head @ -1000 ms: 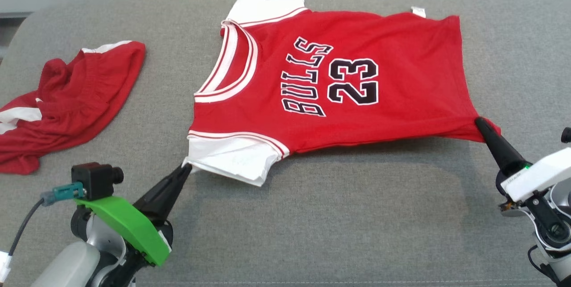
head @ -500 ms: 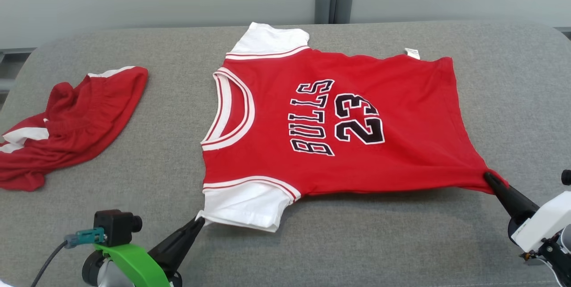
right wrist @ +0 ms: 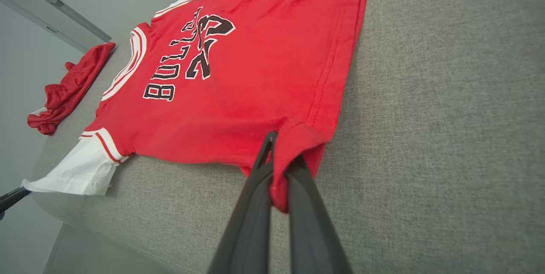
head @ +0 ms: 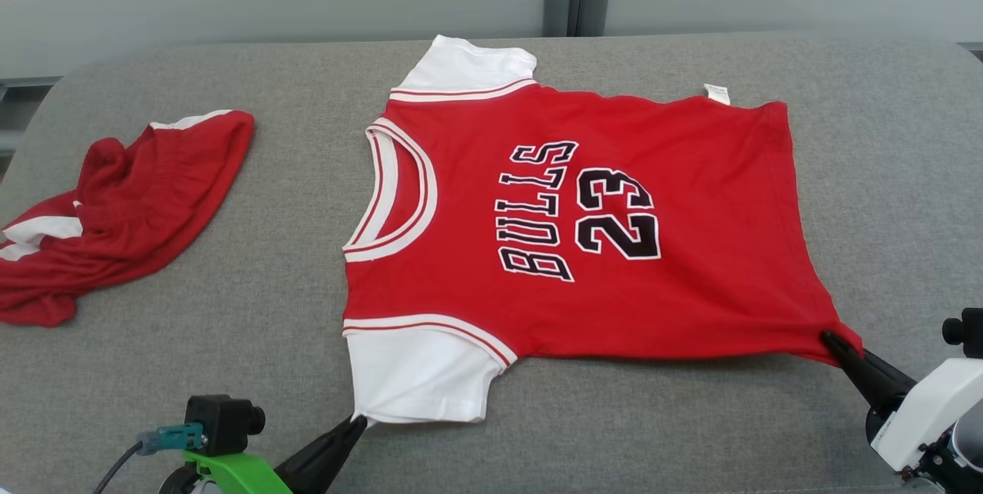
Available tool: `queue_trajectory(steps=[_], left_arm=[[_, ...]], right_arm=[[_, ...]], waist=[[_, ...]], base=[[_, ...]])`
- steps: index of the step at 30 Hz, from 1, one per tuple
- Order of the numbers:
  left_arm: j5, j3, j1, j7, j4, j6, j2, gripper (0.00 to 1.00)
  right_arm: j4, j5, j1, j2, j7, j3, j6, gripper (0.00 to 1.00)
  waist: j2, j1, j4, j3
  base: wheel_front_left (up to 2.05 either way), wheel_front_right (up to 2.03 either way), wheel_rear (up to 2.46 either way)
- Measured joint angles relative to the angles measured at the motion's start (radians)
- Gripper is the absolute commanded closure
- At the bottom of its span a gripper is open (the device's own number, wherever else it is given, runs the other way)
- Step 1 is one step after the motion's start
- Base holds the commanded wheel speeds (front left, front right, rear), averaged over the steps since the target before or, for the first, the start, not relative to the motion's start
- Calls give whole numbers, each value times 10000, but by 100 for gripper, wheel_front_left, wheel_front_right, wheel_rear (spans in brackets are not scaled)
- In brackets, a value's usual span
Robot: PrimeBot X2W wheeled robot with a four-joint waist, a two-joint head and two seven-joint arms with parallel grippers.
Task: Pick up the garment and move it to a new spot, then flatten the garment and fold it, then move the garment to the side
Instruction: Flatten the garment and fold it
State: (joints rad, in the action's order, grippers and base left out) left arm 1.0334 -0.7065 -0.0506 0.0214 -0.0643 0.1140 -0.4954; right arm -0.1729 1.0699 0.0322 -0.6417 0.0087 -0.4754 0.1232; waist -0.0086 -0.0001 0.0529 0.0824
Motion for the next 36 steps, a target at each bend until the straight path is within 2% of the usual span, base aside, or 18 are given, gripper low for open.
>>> queue_trajectory(steps=[19, 20, 23, 26, 27, 28, 29, 30, 31, 36], left_arm=[[-219, -84, 0, 0, -284, -173, 52, 100], [-224, -92, 0, 4, -313, -173, 69, 99], [-263, -132, 0, 42, -497, -173, 107, 92], [-345, -138, -1, 42, -596, -174, 115, 58], [-345, -138, -1, 42, -614, -174, 125, 58], [-345, -136, -1, 40, -633, -174, 136, 42], [-347, -136, -1, 40, -654, -174, 150, 0], [-347, -128, -2, 36, -683, -174, 163, 0], [-347, -127, -2, 27, -717, -174, 178, 0], [-366, -115, -4, -10, -894, -228, 226, 0]], right_arm=[[-470, -201, -36, 86, -435, -259, 0, 100], [-512, -232, -40, 100, -437, -280, 0, 97], [-621, -257, -60, 138, -512, -372, 0, 90], [-754, -330, -91, 228, -522, -556, 0, 85], [-788, -328, -92, 267, -523, -583, 0, 85], [-830, -328, -92, 311, -522, -606, 0, 80], [-872, -328, -93, 353, -522, -629, 0, 66], [-915, -326, -93, 385, -522, -662, 0, 59], [-941, -328, -94, 401, -523, -692, 0, 2], [-1195, -339, -139, 428, -556, -742, 0, 0]], waist=[[0, 0, -62, 173], [0, 0, -62, 176], [0, 0, -60, 184], [0, 0, -60, 200], [0, 0, -59, 204], [0, 0, -58, 207], [0, 0, -56, 211], [0, 0, -54, 214], [0, 0, -51, 217], [0, 0, -42, 220]], base=[[0, 0, 0], [0, 0, 0], [0, 0, 0], [0, 0, 0], [0, 0, 0], [0, 0, 0], [0, 0, 0], [0, 0, 0], [0, 0, 0], [0, 0, 0]])
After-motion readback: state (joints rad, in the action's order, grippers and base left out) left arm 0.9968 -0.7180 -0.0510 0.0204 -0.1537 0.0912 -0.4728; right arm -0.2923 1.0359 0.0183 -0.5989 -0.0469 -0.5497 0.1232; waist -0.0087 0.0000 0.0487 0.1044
